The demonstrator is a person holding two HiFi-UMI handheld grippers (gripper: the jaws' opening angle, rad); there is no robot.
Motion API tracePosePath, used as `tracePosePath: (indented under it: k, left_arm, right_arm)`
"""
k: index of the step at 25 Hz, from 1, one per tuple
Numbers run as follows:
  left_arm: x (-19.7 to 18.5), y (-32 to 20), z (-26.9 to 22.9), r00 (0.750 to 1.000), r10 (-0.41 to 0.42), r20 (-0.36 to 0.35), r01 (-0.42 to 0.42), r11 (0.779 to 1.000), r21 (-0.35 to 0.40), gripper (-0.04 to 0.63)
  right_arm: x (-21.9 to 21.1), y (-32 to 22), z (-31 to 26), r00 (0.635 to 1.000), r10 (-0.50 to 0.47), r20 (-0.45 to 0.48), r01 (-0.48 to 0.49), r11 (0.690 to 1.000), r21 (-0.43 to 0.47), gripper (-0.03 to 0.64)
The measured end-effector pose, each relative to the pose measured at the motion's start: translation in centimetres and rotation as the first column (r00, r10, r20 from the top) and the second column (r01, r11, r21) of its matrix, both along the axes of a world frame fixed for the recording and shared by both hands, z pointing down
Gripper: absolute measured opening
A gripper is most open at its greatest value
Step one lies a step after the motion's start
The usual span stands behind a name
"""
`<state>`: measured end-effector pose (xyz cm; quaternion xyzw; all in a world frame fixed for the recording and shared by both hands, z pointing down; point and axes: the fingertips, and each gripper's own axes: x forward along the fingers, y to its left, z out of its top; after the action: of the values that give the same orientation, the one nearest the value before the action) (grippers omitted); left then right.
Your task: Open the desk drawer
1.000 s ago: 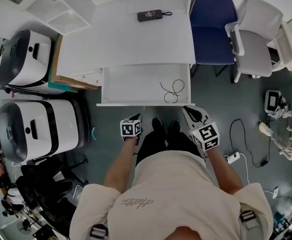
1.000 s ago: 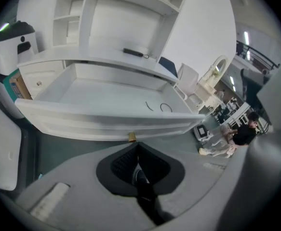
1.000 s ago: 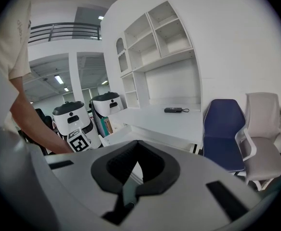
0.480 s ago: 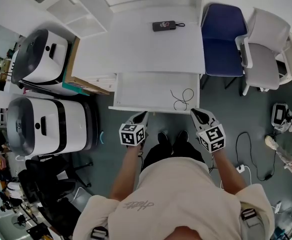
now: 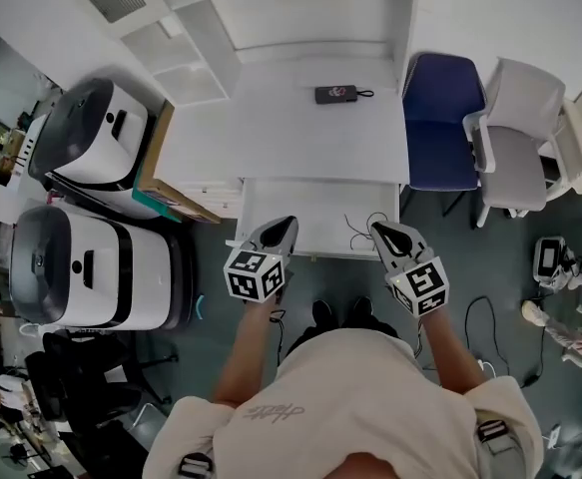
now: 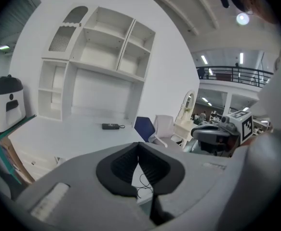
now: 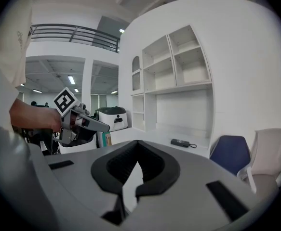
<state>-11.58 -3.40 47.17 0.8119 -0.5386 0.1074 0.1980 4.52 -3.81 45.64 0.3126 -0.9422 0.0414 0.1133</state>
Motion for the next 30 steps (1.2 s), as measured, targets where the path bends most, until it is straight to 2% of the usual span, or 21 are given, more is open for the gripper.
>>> tracePosePath:
  k: [4,10,18,26,30]
  left_arm:
    - [-0.1,-0.4,-4.6,1.000,0.031,-0.006,-0.030,0.994,0.101,0.015]
    - [-0.7,-0.2,-10.7,0.998,0.062,0.025,-0.066,0.971,0.231,0.016]
    - [-1.7,-1.3,-16.0,0.997,0.053,0.063,-0.071,0.938,0.340,0.016]
    - [-3.1,-1.7,-21.3,0.997,-0.010,0.079,-0.028,0.886,0.462,0.017]
    - [-3.8,-1.5,-21.9,0.992,-0.083,0.090,0.028,0.867,0.498,0.017]
  right_arm:
    - [-1.7,-0.5,-3.6,0.998,-0.012,0.067,0.012,1.000,-0.001,0.002]
    - [-3.2,-1.3,-9.1,0.993,-0.012,0.117,0.003,0.997,0.076,0.003]
    - [-2.8,-2.4,-15.4,0.985,0.007,0.171,-0.033,0.988,0.149,0.002]
    - [-1.3,-3.1,-19.5,0.983,0.032,0.179,-0.074,0.969,0.236,0.002]
    - [-1.1,-2.4,-19.7,0.989,0.048,0.142,-0.086,0.957,0.276,0.002]
